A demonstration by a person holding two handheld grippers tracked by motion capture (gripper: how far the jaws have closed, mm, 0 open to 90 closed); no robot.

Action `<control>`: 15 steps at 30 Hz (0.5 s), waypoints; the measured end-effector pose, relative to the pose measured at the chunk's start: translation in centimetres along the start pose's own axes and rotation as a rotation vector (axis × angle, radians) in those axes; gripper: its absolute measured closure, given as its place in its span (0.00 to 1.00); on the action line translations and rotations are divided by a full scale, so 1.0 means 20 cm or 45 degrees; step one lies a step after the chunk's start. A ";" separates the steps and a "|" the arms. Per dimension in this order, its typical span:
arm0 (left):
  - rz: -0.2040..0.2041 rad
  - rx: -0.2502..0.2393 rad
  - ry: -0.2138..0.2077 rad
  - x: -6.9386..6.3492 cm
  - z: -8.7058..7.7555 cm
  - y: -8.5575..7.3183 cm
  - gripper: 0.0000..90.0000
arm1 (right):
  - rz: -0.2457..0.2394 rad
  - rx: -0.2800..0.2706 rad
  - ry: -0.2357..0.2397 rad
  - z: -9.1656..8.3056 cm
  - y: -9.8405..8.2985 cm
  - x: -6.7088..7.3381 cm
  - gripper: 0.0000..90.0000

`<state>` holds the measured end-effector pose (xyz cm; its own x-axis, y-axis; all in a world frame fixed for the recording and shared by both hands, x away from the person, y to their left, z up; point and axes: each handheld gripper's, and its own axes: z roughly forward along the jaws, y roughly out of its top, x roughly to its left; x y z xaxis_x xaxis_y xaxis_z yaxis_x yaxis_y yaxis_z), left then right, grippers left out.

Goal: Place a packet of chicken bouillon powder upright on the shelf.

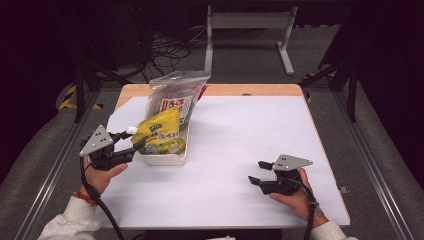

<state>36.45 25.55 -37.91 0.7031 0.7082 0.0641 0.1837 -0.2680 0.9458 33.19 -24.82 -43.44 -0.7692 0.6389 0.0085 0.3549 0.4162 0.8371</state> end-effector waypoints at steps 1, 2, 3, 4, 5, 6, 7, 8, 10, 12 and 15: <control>0.002 0.000 0.015 -0.01 -0.01 0.00 0.47 | -0.002 0.001 -0.001 0.00 0.00 0.00 0.39; 0.003 0.003 0.033 -0.01 -0.01 -0.01 0.44 | -0.003 0.000 -0.004 0.00 0.00 0.00 0.39; -0.005 0.000 0.037 -0.02 -0.02 -0.01 0.42 | -0.003 -0.002 -0.005 0.00 0.00 0.00 0.38; -0.011 -0.002 0.039 -0.02 -0.02 -0.02 0.41 | -0.003 -0.003 -0.005 0.00 0.00 0.00 0.38; -0.015 -0.006 0.049 -0.03 -0.03 -0.02 0.38 | -0.006 -0.004 -0.009 -0.01 0.00 0.00 0.38; -0.014 -0.007 0.049 -0.03 -0.04 -0.03 0.36 | -0.005 -0.005 -0.013 -0.01 0.00 0.00 0.38; -0.013 -0.003 0.055 -0.04 -0.04 -0.03 0.36 | -0.003 -0.008 -0.013 -0.01 0.00 -0.01 0.38; -0.011 -0.005 0.062 -0.05 -0.05 -0.03 0.34 | -0.003 -0.009 -0.016 -0.01 0.00 -0.01 0.38; -0.011 -0.005 0.052 -0.06 -0.05 -0.04 0.32 | 0.000 -0.012 -0.019 -0.02 0.01 -0.01 0.38; -0.017 0.005 0.047 -0.08 -0.06 -0.06 0.29 | 0.001 -0.018 -0.024 -0.02 0.01 -0.01 0.37; -0.043 0.016 -0.002 -0.09 -0.05 -0.07 0.25 | 0.000 -0.024 -0.027 -0.03 0.01 -0.01 0.37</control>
<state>34.17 25.28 -39.11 0.6973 0.7160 0.0318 0.2159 -0.2521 0.9433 33.16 -25.27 -42.93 -0.7575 0.6528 -0.0031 0.3449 0.4042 0.8471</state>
